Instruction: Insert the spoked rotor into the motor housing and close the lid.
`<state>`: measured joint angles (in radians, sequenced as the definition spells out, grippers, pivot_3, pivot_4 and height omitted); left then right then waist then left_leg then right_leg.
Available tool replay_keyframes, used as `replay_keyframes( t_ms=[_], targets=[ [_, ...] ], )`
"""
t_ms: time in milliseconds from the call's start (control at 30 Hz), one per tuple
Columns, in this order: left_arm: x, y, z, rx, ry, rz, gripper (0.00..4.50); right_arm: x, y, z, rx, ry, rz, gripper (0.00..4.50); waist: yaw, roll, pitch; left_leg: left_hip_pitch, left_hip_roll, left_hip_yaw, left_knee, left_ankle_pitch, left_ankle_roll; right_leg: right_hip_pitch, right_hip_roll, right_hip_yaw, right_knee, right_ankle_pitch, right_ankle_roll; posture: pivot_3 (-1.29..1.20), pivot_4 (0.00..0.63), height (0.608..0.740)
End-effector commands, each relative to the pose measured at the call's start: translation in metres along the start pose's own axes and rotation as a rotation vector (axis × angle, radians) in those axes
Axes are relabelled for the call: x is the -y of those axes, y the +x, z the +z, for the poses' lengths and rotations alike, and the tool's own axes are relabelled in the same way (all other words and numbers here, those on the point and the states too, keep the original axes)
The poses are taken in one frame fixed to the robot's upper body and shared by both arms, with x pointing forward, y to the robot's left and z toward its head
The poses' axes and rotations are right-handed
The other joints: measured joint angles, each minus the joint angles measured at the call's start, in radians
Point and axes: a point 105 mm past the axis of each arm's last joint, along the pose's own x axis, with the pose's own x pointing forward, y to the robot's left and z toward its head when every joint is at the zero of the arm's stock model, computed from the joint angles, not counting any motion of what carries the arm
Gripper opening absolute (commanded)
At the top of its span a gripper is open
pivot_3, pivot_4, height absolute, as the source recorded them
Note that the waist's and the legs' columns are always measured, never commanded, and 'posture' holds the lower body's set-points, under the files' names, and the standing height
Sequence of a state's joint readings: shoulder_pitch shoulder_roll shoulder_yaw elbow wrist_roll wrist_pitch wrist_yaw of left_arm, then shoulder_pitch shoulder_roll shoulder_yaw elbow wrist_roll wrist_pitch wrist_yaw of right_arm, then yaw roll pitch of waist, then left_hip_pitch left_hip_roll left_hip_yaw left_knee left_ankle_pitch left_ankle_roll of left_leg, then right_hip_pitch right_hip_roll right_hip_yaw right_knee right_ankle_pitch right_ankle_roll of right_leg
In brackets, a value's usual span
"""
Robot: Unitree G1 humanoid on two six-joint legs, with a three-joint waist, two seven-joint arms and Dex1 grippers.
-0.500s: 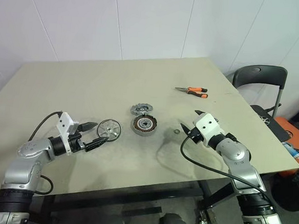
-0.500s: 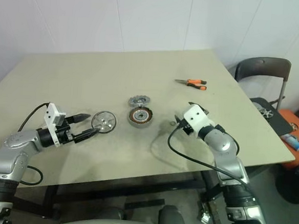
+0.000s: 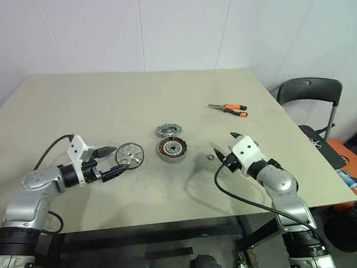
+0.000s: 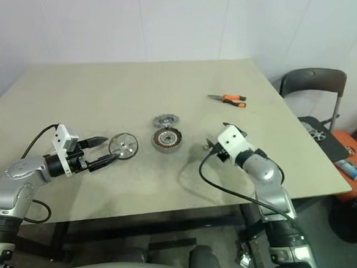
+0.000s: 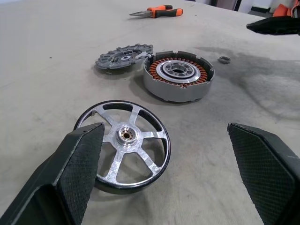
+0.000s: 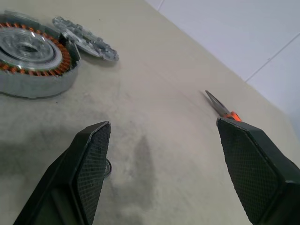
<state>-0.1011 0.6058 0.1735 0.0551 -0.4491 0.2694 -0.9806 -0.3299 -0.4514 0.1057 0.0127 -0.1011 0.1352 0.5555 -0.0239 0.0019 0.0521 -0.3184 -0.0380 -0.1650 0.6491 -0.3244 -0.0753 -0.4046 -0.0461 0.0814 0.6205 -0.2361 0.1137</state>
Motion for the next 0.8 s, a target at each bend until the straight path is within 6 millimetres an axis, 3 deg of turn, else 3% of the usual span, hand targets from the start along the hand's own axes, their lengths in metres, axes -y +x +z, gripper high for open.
replay_keyframes(
  t_ms=[33,133,233,400,600,800],
  targets=[
    [-0.003,0.003,0.018,0.052,0.052,-0.005,4.46,-0.016,0.022,0.058,0.178,-0.091,0.189,3.80,-0.007,0.000,0.000,0.000,0.000,0.000,0.000,0.000,0.000,0.000,0.000,0.000,0.000,0.000,0.000,0.00,0.000,0.740],
    [-0.002,0.007,0.020,0.062,0.053,-0.010,4.46,-0.030,0.039,0.087,0.246,-0.164,0.373,3.80,-0.017,0.000,0.000,0.001,0.000,-0.002,0.000,0.000,0.000,0.000,0.001,-0.001,0.001,0.000,0.000,0.00,0.000,0.740],
    [0.000,0.008,0.020,0.073,0.050,-0.004,4.46,-0.044,0.051,0.102,0.262,-0.277,0.574,3.80,-0.020,0.000,0.000,0.000,0.000,-0.002,0.000,0.000,0.000,0.000,0.000,-0.001,0.000,0.001,0.000,0.00,0.000,0.740],
    [0.006,0.001,0.013,0.090,0.030,0.044,4.46,-0.058,0.060,0.093,0.201,-0.453,0.855,3.80,-0.022,0.000,0.000,-0.001,0.000,-0.002,-0.002,0.000,0.000,-0.002,-0.001,-0.001,-0.001,0.001,0.000,0.00,0.000,0.740],
    [0.017,-0.006,0.005,0.109,0.004,0.099,4.46,-0.060,0.068,0.077,0.097,-0.545,1.007,3.80,-0.022,0.000,0.000,-0.002,0.000,-0.002,-0.003,0.000,0.000,-0.004,-0.001,-0.001,0.000,0.001,-0.001,0.00,0.000,0.740],
    [0.024,-0.017,-0.002,0.110,-0.016,0.158,4.46,-0.068,0.079,0.075,0.056,-0.590,1.049,3.80,-0.035,0.000,0.000,-0.002,0.000,-0.002,-0.003,0.000,-0.001,-0.006,0.000,-0.001,0.004,0.001,-0.001,0.00,0.000,0.740]
  ],
)
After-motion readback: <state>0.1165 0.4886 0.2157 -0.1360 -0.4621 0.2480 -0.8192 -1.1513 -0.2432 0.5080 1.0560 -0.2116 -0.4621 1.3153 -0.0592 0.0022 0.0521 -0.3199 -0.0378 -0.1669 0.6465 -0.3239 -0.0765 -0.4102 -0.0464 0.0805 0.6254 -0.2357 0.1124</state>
